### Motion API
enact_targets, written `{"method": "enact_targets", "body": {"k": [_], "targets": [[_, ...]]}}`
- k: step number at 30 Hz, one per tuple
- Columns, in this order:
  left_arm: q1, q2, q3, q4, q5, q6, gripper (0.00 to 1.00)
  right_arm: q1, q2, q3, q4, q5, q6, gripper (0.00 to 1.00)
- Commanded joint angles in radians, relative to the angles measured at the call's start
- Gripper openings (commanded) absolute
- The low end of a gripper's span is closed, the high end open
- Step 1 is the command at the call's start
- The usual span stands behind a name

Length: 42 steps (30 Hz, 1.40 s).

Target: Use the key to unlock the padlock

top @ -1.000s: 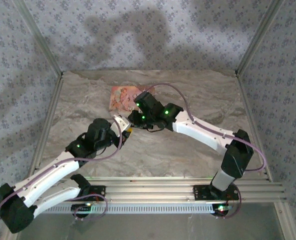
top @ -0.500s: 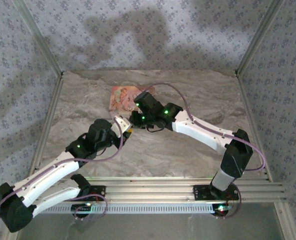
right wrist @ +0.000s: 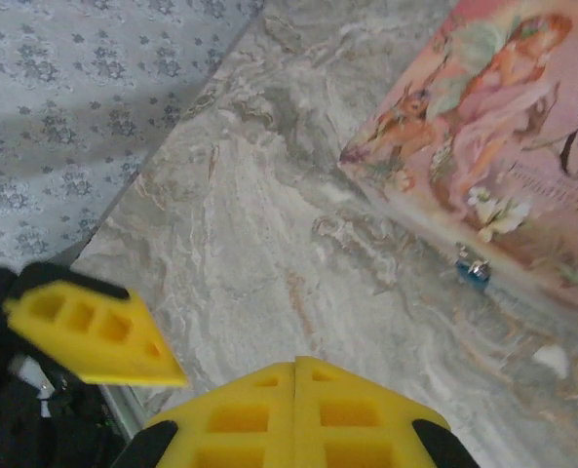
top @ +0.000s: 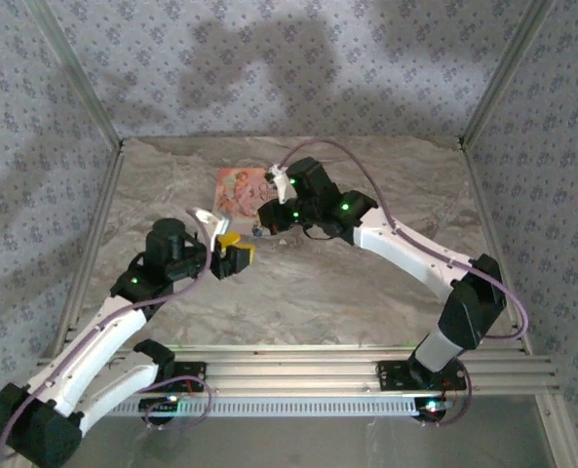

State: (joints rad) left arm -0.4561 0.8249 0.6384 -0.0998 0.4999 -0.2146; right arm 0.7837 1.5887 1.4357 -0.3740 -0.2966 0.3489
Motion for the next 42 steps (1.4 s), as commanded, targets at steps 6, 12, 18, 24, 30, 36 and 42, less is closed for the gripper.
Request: {"method": "enact_targets", "body": {"k": [6, 12, 18, 24, 30, 36, 42], "targets": [[0.141, 0.103, -0.101, 0.593, 0.469, -0.504, 0.57, -0.045, -0.097, -0.052, 0.074, -0.3, -0.312, 0.0], [0.143, 0.215, -0.087, 0.886, 0.548, -0.665, 0.57, -0.077, -0.125, -0.1, 0.182, -0.464, -0.284, 0.0], [0.136, 0.261, -0.047, 0.915, 0.578, -0.67, 0.51, -0.085, -0.127, -0.126, 0.248, -0.515, -0.228, 0.0], [0.128, 0.281, -0.045, 0.926, 0.58, -0.664, 0.51, -0.086, -0.133, -0.159, 0.326, -0.518, -0.165, 0.0], [0.112, 0.298, -0.033, 0.931, 0.595, -0.658, 0.46, -0.086, -0.135, -0.176, 0.375, -0.513, -0.116, 0.0], [0.106, 0.299, -0.034, 0.901, 0.6, -0.634, 0.45, -0.086, -0.144, -0.18, 0.383, -0.498, -0.101, 0.0], [0.102, 0.299, -0.027, 0.849, 0.606, -0.594, 0.27, -0.088, -0.153, -0.188, 0.389, -0.472, -0.087, 0.0]]}}
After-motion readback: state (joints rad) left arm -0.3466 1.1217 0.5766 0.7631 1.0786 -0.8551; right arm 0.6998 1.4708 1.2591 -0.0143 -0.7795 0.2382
